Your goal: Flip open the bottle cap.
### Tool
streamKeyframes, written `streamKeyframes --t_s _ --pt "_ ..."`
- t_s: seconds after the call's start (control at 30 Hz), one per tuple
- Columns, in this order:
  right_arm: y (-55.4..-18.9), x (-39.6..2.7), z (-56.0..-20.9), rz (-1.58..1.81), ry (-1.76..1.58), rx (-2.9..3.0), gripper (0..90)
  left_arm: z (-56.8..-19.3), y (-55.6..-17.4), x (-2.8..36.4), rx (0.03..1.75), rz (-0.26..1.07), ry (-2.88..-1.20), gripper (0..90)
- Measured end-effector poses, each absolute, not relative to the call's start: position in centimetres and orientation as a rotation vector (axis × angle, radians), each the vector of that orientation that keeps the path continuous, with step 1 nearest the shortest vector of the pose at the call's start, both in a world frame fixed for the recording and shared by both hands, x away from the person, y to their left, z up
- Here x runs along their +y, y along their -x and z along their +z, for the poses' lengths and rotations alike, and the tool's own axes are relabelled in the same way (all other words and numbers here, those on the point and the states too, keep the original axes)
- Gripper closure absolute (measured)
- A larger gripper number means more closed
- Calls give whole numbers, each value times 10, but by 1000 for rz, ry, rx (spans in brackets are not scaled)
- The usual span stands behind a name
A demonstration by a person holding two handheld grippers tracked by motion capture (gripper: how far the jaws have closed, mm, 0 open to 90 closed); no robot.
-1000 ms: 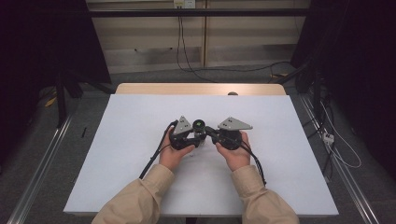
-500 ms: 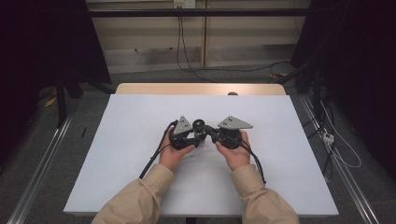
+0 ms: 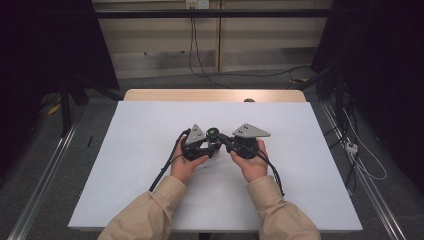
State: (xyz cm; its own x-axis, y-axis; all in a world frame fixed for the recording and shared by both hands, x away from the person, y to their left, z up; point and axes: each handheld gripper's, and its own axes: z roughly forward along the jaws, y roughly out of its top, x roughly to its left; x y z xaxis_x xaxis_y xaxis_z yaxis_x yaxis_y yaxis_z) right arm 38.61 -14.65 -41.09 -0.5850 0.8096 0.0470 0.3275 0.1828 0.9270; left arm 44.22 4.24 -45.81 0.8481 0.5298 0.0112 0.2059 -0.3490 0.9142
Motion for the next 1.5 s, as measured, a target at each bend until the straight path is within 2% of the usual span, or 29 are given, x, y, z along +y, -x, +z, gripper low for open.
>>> streamKeyframes --t_s 1.5 --pt "-389 -142 -402 1393 -1050 2013 900 -458 -443 44 559 359 -1933 536"
